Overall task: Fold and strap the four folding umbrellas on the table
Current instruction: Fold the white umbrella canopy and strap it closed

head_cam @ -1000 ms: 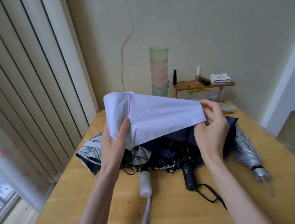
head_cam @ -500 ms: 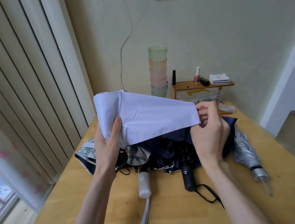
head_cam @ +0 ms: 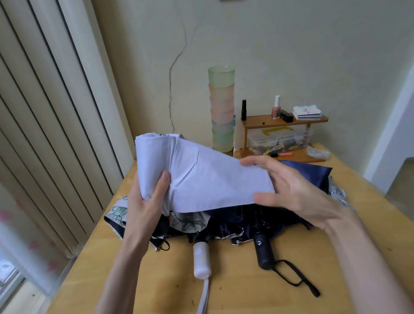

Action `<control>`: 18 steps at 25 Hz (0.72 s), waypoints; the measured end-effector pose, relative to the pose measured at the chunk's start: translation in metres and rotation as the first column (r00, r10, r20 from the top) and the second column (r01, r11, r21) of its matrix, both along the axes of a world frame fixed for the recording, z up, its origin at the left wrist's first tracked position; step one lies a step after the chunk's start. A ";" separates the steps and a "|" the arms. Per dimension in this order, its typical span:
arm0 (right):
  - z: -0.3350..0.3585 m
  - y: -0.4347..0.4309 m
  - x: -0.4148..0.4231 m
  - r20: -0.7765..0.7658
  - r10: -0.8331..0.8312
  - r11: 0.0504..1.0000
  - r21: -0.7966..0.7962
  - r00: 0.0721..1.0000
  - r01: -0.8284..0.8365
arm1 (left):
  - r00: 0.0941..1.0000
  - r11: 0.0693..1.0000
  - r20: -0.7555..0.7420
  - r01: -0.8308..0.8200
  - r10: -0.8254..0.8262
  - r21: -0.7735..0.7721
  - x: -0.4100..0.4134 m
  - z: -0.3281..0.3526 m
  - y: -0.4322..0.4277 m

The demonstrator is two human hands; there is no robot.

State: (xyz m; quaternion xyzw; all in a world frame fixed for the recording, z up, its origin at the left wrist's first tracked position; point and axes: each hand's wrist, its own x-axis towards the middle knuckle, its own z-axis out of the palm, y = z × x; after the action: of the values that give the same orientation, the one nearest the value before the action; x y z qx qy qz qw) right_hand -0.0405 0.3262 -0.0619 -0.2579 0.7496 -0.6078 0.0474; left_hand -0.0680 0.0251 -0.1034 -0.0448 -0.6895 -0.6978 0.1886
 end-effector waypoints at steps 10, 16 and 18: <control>-0.007 -0.014 -0.015 -0.093 -0.180 0.949 0.243 0.979 0.198 | 0.990 0.989 -0.136 0.023 -0.043 -0.146 0.004 0.001 0.004; -0.005 0.001 -0.016 -0.142 -0.236 0.958 0.133 0.961 0.255 | 0.987 0.989 -0.158 -0.063 0.041 -0.136 -0.002 0.001 -0.009; -0.005 -0.003 -0.017 -0.127 -0.291 0.954 0.038 0.948 0.298 | 0.984 0.988 -0.171 -0.071 0.047 -0.141 -0.002 0.001 -0.007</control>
State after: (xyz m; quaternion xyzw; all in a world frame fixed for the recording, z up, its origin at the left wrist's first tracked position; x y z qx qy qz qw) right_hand -0.0575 0.3234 -0.0674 -0.1775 0.7981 -0.5700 -0.0815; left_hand -0.0698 0.0184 -0.1022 -0.0963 -0.7216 -0.6334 0.2624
